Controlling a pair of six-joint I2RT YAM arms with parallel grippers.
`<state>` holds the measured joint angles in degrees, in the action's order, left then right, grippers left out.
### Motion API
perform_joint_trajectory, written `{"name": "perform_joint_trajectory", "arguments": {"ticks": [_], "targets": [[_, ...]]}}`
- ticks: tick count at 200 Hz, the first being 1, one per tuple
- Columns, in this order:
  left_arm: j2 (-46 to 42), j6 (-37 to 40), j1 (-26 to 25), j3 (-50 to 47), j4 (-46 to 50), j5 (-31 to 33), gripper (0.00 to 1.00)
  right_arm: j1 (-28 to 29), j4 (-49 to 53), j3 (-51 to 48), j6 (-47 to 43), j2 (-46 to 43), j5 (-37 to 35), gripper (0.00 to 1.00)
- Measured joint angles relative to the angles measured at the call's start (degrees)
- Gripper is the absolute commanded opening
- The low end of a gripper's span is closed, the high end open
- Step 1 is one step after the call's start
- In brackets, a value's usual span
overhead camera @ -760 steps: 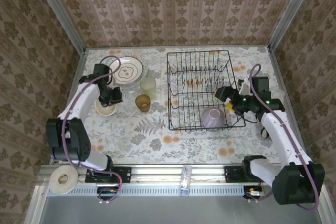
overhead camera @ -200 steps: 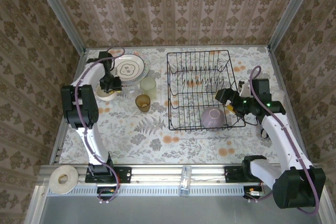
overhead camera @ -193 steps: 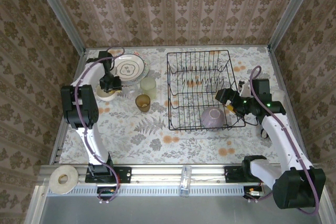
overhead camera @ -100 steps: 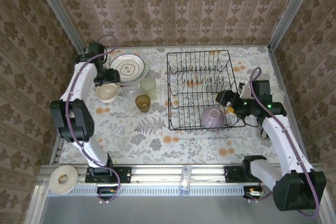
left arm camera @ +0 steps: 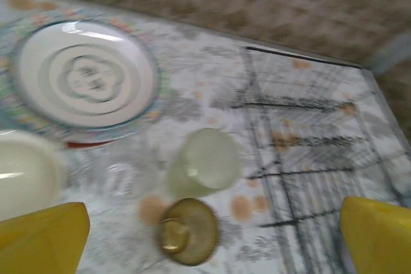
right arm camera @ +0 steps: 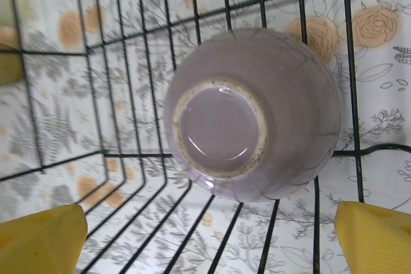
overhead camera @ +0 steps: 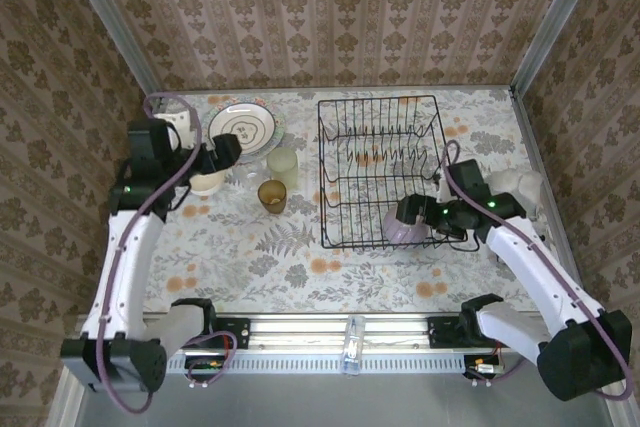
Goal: Unload the mixed dishes from the dish rack
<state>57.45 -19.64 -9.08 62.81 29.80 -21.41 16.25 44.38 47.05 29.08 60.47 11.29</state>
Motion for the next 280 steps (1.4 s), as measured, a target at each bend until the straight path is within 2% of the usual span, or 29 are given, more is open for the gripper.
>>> {"name": "perform_joint_trajectory", "arguments": {"ticks": [22, 39, 62, 92, 117, 152, 166, 179, 198, 214, 246, 280], "targets": [[-1.6, 0.1, -12.1, -1.2, -1.5, 0.5, 0.97, 3.6, 0.2, 0.0, 0.5, 3.2, -4.8, 0.99], [-1.0, 0.1, -19.9, -2.2, -2.8, 1.6, 0.95, 6.1, -0.5, 0.0, 1.1, 5.6, -7.6, 0.94], [2.0, -0.2, -26.1, -4.6, -4.7, 2.7, 0.94, 8.7, -1.7, 0.2, 1.7, 9.7, -10.7, 0.86], [9.4, -1.2, -31.1, -6.8, -6.9, 4.2, 0.92, 10.0, -3.3, 2.3, 2.9, 14.2, -12.6, 0.77], [14.9, -2.5, -33.9, -6.8, -8.3, 4.7, 0.89, 10.2, -5.0, 6.2, 3.4, 18.8, -13.5, 0.72], [19.5, -4.4, -36.7, -6.8, -10.3, 4.8, 0.89, 10.2, -6.8, 11.7, 3.4, 25.3, -14.7, 0.71], [19.8, -4.8, -37.7, -6.8, -10.6, 4.9, 0.89, 10.2, -7.0, 13.7, 3.2, 27.4, -14.8, 0.74], [19.8, -5.0, -38.4, -6.5, -10.6, 5.1, 0.89, 10.2, -7.0, 14.6, 2.8, 28.3, -14.7, 0.81], [19.6, -5.3, -39.1, -6.1, -11.2, 5.4, 0.92, 10.1, -6.6, 14.6, 2.3, 27.3, -13.9, 0.94], [19.4, -5.7, -39.4, -6.1, -11.5, 5.9, 1.00, 9.4, -6.5, 14.6, 2.2, 23.7, -12.6, 0.98], [19.3, -7.2, -39.9, -6.3, -14.7, 6.4, 1.00, 3.4, -7.0, 14.5, 1.5, 15.3, -7.8, 0.99], [20.1, -9.2, -40.7, -6.2, -19.4, 5.5, 1.00, -3.9, -10.6, 10.3, 1.3, 15.9, -0.6, 0.98]]}}
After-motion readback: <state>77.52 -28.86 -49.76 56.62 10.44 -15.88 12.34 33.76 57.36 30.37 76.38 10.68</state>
